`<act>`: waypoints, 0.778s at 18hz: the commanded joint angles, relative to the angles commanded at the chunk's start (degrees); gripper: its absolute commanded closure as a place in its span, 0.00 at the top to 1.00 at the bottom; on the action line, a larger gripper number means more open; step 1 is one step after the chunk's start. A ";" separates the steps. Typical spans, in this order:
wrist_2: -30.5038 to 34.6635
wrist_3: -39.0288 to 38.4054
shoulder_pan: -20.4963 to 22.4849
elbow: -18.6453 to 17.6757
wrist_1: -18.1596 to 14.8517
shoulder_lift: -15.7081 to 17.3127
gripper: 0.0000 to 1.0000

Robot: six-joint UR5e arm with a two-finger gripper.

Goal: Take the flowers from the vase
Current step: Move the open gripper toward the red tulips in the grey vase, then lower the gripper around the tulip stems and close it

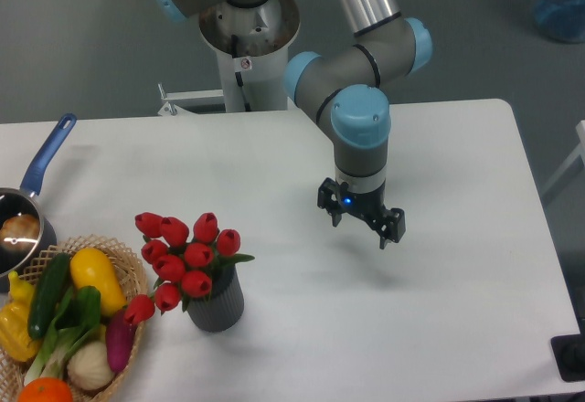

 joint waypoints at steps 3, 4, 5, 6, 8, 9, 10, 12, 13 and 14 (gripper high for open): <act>-4.14 -0.09 -0.70 -0.17 0.00 1.85 1.00; -6.24 0.00 -0.70 -0.61 0.00 2.64 1.00; -8.61 0.17 -0.79 -0.70 0.00 3.43 1.00; -11.07 0.18 -1.05 -0.70 0.00 3.96 1.00; -15.38 0.18 -1.84 -0.62 0.00 4.57 1.00; -17.93 0.26 -2.19 -0.62 0.00 4.93 1.00; -20.82 0.26 -2.37 -0.53 0.00 5.02 1.00; -26.45 0.26 -2.37 -0.27 0.00 4.84 1.00; -29.43 0.09 -2.46 0.00 0.00 4.84 1.00; -31.81 0.09 -2.46 0.09 -0.09 4.84 1.00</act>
